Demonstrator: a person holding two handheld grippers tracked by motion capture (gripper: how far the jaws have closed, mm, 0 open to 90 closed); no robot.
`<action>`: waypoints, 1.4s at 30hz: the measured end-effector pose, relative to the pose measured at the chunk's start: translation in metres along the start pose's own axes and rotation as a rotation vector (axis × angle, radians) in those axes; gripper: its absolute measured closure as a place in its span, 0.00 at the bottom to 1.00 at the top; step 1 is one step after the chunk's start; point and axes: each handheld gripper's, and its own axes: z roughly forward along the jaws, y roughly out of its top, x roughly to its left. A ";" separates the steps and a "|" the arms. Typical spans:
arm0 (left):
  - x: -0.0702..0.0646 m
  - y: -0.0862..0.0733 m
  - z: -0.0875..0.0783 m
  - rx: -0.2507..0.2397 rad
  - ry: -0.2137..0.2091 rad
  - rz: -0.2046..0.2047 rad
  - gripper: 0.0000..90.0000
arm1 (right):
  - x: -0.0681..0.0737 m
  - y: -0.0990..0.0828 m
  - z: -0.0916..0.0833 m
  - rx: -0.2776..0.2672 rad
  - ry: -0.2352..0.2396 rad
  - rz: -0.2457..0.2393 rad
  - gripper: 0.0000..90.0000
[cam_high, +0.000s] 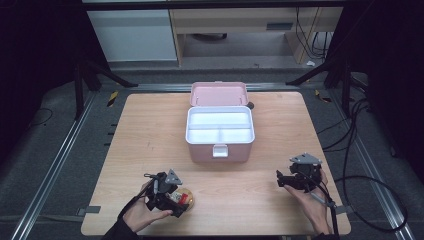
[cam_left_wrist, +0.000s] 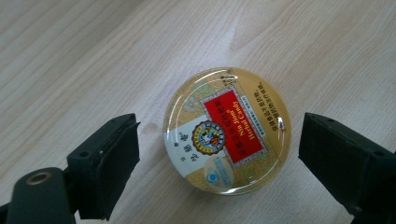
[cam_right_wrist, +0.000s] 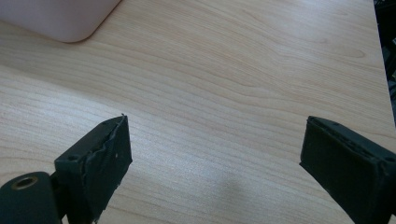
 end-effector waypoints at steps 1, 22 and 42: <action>0.000 0.001 0.002 0.008 -0.002 0.002 0.13 | 0.000 0.000 0.000 0.001 0.000 -0.003 0.10; -0.001 0.014 0.025 0.137 -0.020 0.019 0.22 | 0.002 0.000 0.006 0.042 0.019 -0.033 0.10; 0.100 -0.029 -0.024 0.035 0.146 -0.307 0.22 | -0.001 -0.003 0.007 0.044 0.019 -0.030 0.10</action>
